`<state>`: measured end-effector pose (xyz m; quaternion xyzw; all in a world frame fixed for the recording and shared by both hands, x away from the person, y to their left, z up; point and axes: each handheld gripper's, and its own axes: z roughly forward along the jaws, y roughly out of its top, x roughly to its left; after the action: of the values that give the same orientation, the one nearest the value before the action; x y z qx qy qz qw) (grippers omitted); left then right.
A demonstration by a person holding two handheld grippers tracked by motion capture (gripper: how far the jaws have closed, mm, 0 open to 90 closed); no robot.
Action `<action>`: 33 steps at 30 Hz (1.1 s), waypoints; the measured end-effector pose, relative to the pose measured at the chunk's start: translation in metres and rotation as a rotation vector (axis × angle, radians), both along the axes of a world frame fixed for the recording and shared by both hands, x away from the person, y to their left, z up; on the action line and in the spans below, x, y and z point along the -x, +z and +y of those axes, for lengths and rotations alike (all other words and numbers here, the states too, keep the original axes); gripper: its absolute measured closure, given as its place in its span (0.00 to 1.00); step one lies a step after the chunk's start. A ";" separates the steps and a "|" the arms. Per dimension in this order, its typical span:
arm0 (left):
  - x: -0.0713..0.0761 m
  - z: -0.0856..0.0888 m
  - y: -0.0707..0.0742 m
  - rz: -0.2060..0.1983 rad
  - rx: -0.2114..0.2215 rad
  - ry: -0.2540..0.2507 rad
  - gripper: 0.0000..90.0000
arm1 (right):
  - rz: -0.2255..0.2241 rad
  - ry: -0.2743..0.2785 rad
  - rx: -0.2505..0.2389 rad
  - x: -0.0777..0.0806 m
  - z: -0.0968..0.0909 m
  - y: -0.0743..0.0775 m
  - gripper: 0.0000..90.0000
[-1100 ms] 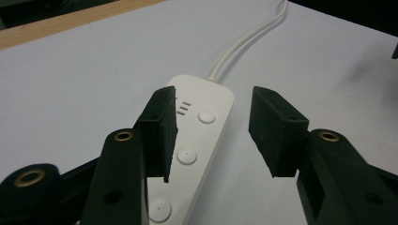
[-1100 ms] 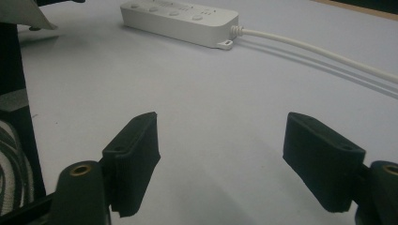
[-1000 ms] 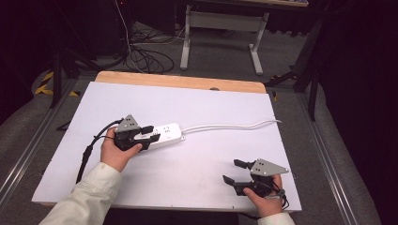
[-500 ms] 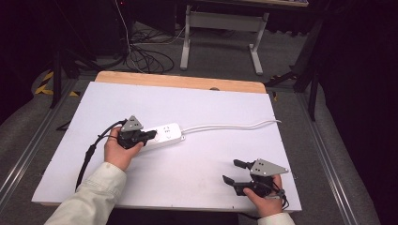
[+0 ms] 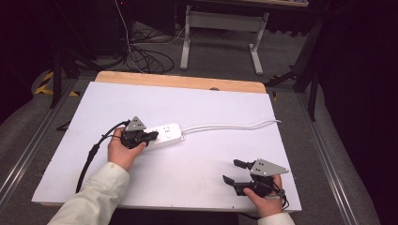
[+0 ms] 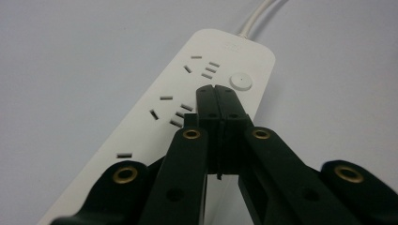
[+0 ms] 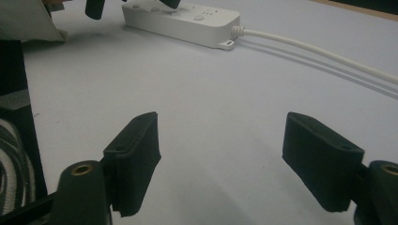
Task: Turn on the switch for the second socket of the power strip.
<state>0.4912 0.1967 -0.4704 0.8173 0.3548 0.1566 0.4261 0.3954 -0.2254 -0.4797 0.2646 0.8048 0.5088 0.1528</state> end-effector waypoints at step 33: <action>0.000 -0.005 -0.002 0.019 -0.021 0.033 1.00 | -0.001 0.007 0.001 0.000 0.000 0.000 0.31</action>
<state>0.4912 0.1920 -0.4724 0.8171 0.3707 0.1597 0.4117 0.3950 -0.2252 -0.4798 0.2615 0.8060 0.5090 0.1515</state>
